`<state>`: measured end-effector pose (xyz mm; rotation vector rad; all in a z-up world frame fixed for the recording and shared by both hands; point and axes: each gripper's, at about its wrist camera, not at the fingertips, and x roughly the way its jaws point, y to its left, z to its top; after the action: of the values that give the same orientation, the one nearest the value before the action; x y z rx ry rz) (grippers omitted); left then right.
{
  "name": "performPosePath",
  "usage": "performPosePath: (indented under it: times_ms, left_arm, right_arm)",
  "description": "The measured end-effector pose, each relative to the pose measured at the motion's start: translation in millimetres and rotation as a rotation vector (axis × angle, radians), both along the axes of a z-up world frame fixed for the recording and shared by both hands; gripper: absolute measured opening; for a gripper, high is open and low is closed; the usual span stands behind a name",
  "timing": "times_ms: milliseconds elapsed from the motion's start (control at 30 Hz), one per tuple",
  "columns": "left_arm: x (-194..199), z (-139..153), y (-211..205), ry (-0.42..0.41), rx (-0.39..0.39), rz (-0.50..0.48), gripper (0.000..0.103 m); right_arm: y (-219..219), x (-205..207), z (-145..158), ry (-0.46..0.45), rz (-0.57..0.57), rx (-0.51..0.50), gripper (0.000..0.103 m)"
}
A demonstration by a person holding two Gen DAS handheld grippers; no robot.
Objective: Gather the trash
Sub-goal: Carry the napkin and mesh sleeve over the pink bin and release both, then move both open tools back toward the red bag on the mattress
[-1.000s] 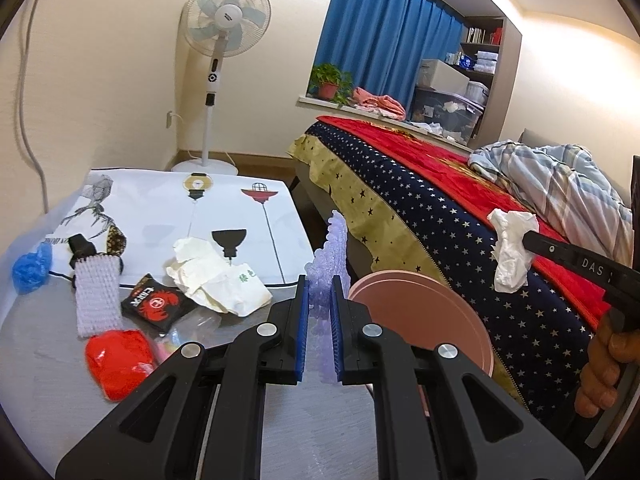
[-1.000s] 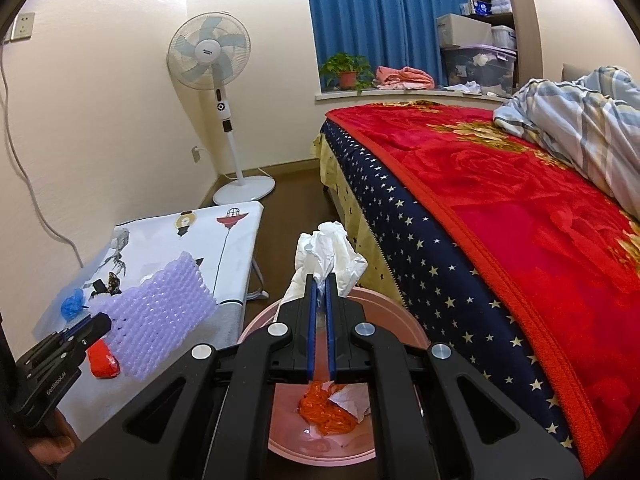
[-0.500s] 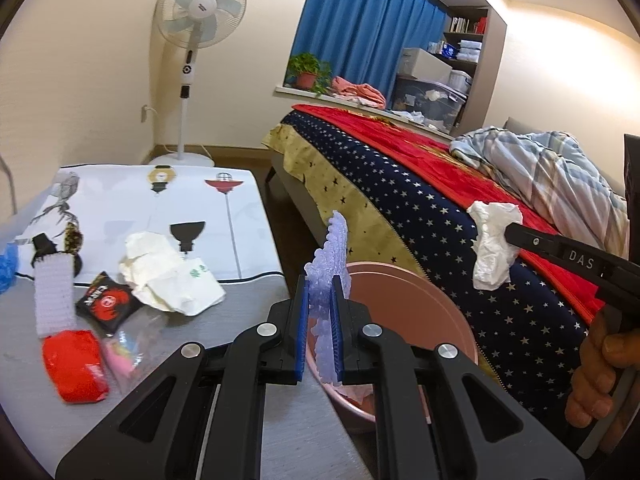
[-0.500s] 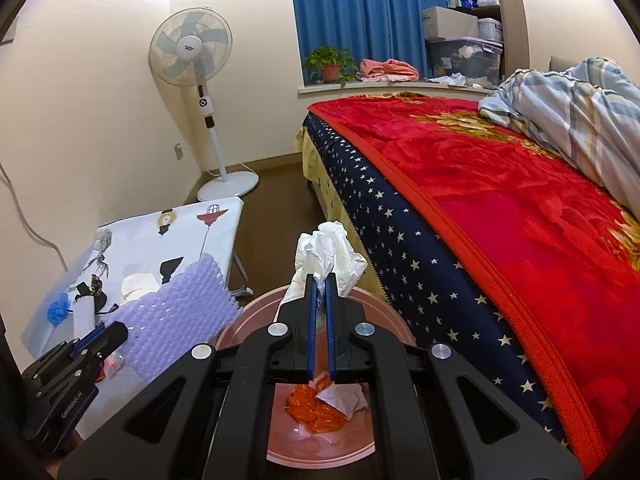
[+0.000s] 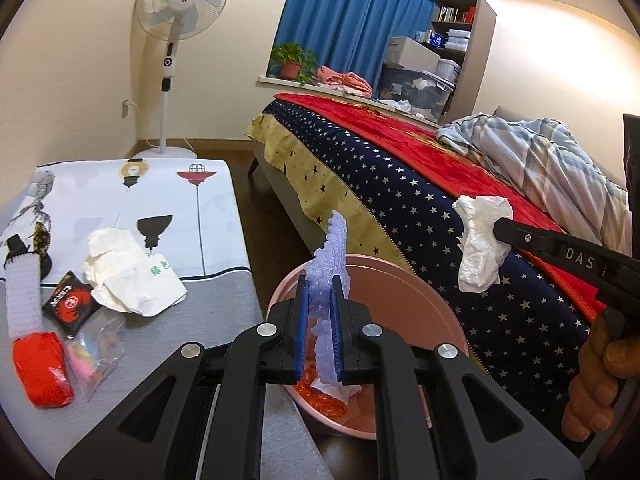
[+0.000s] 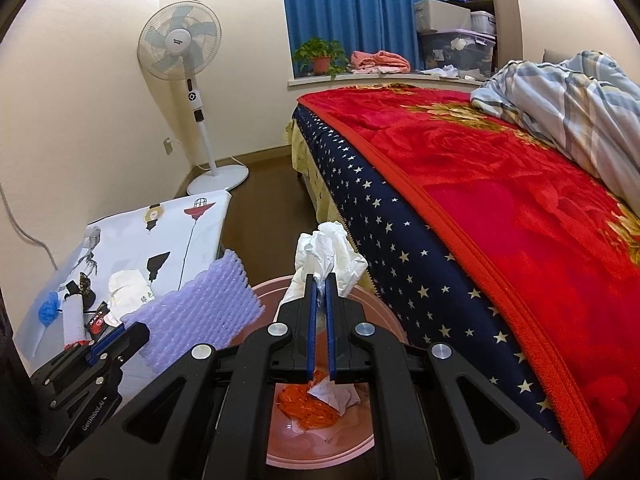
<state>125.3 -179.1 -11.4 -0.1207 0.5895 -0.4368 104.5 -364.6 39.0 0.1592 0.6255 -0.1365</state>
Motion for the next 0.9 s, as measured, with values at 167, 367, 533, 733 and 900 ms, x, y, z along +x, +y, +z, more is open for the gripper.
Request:
performPosePath:
  times_ms: [167, 367, 533, 733, 900]
  left_arm:
    - [2.7, -1.3, -4.7, 0.004, 0.002, -0.010, 0.010]
    - [6.7, -2.7, -9.0, 0.014, -0.002, -0.029, 0.011]
    - [7.5, -6.6, -7.1, 0.024, 0.013, -0.014, 0.022]
    - [4.6, 1.3, 5.8, 0.003, 0.009, 0.008, 0.022]
    - [-2.5, 7.5, 19.3, -0.011, 0.013, 0.028, 0.022]
  right_arm:
    - [-2.8, -0.1, -0.7, 0.001, -0.003, 0.002, 0.005]
    - [-4.5, 0.3, -1.8, 0.008, -0.003, 0.006, 0.008]
    - [-7.5, 1.7, -4.6, 0.022, -0.028, 0.011, 0.029]
    - [-7.7, -0.2, -3.1, 0.007, -0.028, 0.018, 0.036]
    - [-2.6, -3.6, -0.3, -0.009, -0.006, 0.018, 0.036]
